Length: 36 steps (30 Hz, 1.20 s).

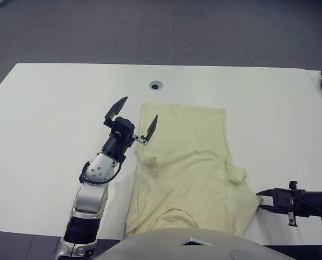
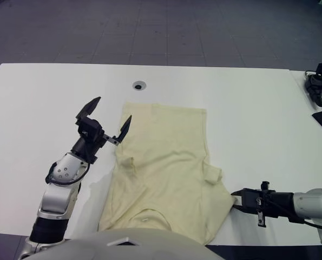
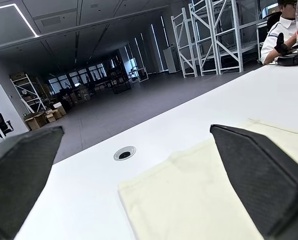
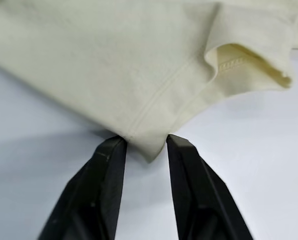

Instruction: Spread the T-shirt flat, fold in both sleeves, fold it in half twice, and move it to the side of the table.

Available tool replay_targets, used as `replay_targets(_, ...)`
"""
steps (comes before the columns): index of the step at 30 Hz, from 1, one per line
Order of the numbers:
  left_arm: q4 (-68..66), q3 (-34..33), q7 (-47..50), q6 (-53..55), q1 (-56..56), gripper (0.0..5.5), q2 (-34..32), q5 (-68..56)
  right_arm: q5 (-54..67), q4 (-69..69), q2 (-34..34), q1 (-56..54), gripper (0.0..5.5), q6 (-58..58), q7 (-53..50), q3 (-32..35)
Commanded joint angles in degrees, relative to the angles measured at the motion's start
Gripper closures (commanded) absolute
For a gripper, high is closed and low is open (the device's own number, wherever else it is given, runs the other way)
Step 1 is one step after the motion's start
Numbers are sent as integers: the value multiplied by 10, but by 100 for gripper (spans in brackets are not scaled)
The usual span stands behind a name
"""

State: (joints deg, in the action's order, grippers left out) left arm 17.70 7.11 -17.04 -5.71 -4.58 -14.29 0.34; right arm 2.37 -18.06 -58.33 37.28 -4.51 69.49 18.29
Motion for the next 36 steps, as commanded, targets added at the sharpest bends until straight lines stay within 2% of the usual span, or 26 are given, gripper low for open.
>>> replay_targets(1,3,3,-7,3,-3,10,-5,3,-3,-6,-12,2,487,-1,2,7)
replay_targets(5,3,3,-10,3,-2,10,-5,2,-6,-11,-12,4,548,-2,1,6)
replay_targets(13,5,2,-17,7,-2,10,-4,-3,-28,-36,-10,5,548,-13,-17,15)
replay_targets(26,-5,13,-23,9,11,10,1,-1,-52,-171,-34,-41,548,8,-16,9)
replay_targets(30,-11,16,-20,9,17,10,3,1,-56,-189,-48,-83,548,12,-11,-36)
replay_targets(36,-13,16,-24,16,32,10,6,-7,-76,-205,-41,-163,548,23,-18,-149)
